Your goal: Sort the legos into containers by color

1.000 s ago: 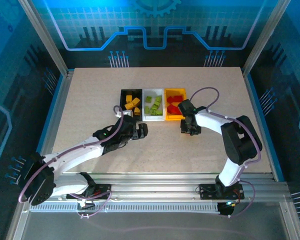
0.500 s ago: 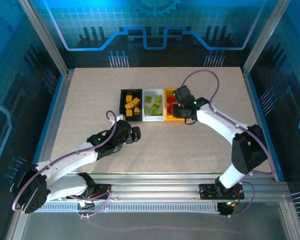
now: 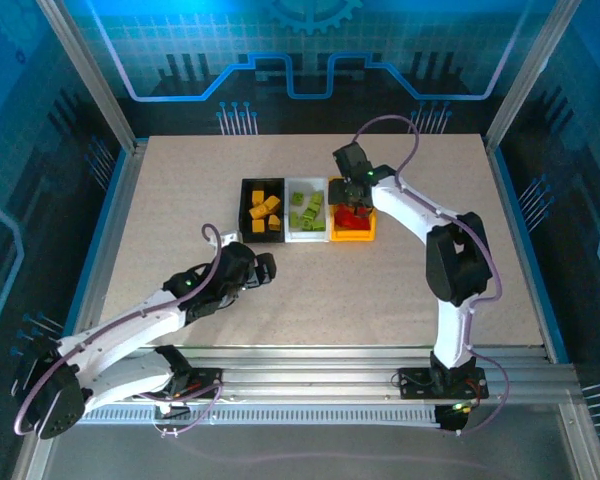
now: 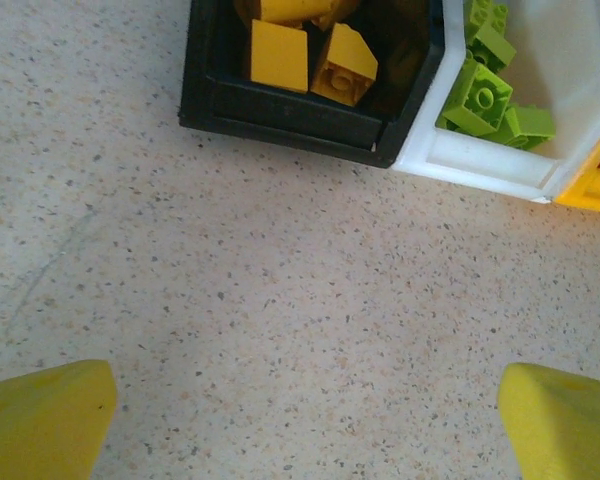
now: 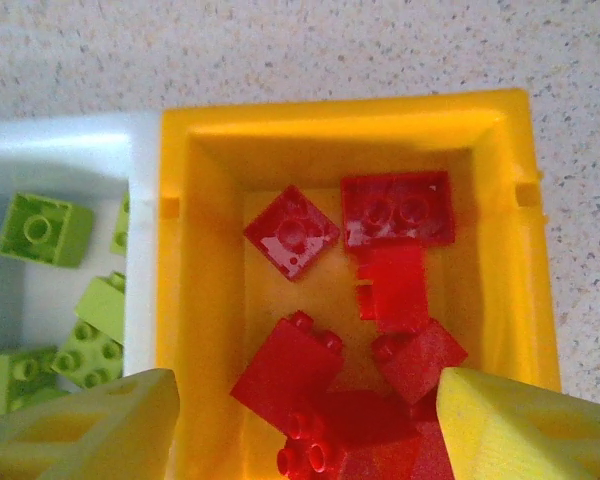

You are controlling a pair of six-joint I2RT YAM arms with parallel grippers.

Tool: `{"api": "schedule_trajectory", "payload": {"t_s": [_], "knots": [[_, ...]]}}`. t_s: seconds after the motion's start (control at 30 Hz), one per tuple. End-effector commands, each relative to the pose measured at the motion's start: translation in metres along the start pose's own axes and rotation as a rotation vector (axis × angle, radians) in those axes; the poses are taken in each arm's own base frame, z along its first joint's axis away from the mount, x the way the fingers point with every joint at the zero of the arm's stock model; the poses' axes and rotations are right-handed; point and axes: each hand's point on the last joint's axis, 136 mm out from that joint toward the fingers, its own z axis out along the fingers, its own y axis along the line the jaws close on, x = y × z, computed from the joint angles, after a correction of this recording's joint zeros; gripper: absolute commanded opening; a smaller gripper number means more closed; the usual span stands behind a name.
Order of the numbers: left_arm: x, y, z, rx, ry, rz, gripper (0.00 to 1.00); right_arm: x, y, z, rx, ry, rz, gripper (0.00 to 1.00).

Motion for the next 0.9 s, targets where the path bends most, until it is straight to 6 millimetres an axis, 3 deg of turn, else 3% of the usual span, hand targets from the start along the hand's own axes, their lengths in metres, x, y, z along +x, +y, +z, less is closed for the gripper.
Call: {"api": "schedule_trajectory", "payload": {"t_s": [0.0, 0.17, 0.3, 0.4, 0.47, 0.57, 0.63, 0.67, 0.87], "knots": [[-0.017, 0.014, -0.012, -0.066, -0.078, -0.026, 0.99, -0.030, -0.001, -0.042, -0.051, -0.135, 0.049, 0.73], [-0.060, 0.023, -0.029, -0.104, -0.294, -0.102, 0.99, -0.018, -0.019, -0.090, -0.116, -0.275, 0.115, 0.77], [-0.099, 0.043, -0.037, -0.233, -0.512, -0.141, 0.99, 0.006, -0.043, -0.112, -0.090, -0.307, 0.160, 0.82], [-0.133, 0.041, -0.028, -0.234, -0.607, -0.042, 0.99, 0.018, -0.059, -0.125, -0.067, -0.346, 0.185, 0.87], [-0.157, 0.057, -0.020, -0.317, -0.645, -0.010, 0.99, 0.022, -0.067, -0.131, -0.056, -0.385, 0.206, 0.98], [-0.179, 0.091, 0.005, -0.460, -0.596, 0.065, 0.99, 0.024, -0.069, -0.140, -0.091, -0.442, 0.213, 1.00], [-0.184, 0.110, 0.023, -0.539, -0.553, 0.127, 0.99, 0.020, -0.069, -0.150, -0.112, -0.472, 0.224, 1.00], [-0.183, 0.118, 0.035, -0.553, -0.526, 0.165, 0.99, 0.030, -0.076, -0.144, -0.082, -0.453, 0.233, 1.00], [-0.179, 0.131, 0.069, -0.501, -0.494, 0.269, 0.99, 0.039, -0.093, -0.143, -0.005, -0.409, 0.193, 1.00]]}}
